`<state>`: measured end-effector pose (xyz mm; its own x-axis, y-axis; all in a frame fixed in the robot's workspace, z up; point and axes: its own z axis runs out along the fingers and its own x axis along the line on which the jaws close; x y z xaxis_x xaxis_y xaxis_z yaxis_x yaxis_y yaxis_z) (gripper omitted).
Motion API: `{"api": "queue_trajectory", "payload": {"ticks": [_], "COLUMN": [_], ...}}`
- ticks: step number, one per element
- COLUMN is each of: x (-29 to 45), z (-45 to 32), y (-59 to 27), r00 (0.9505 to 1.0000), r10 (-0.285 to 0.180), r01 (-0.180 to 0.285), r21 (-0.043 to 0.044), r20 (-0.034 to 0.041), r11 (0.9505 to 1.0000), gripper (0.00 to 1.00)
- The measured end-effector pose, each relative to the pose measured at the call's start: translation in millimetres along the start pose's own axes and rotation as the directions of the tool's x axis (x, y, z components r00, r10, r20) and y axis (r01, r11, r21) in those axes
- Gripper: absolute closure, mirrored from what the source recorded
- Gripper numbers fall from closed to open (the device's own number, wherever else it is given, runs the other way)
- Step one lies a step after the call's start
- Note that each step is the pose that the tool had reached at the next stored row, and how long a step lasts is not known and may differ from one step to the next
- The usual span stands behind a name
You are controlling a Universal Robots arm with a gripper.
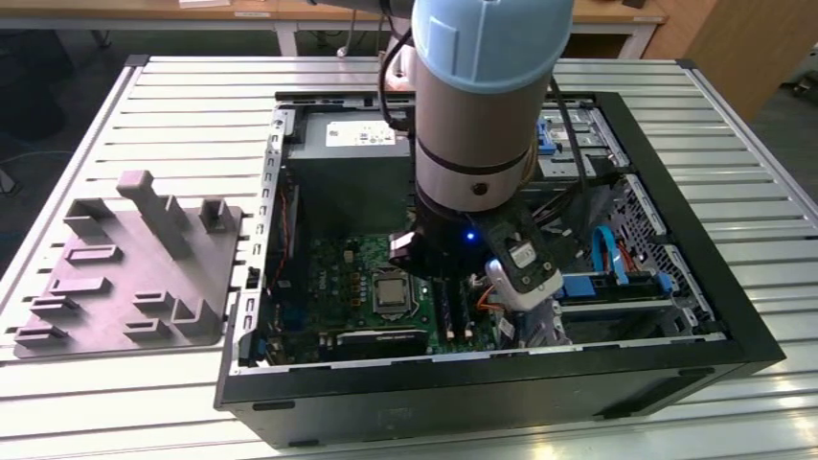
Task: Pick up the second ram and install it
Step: 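Press down the second ram until it locks into place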
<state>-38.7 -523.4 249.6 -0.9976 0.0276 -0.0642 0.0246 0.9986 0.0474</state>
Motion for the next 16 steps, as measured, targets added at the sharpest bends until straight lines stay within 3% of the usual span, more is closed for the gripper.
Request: {"api": "queue_trajectory", "payload": {"ticks": [12, 16], "x": [1.8, 1.7], "z": [3.0, 1.8], "y": [28.2, 31.1], "r00": [1.0000, 1.0000], "r10": [0.001, 0.001], "r01": [-0.001, -0.001], "r21": [-0.0058, -0.0065], "r20": [-0.0001, -0.0003], "r11": [1.0000, 1.0000], "gripper": [0.90, 0.90]}}
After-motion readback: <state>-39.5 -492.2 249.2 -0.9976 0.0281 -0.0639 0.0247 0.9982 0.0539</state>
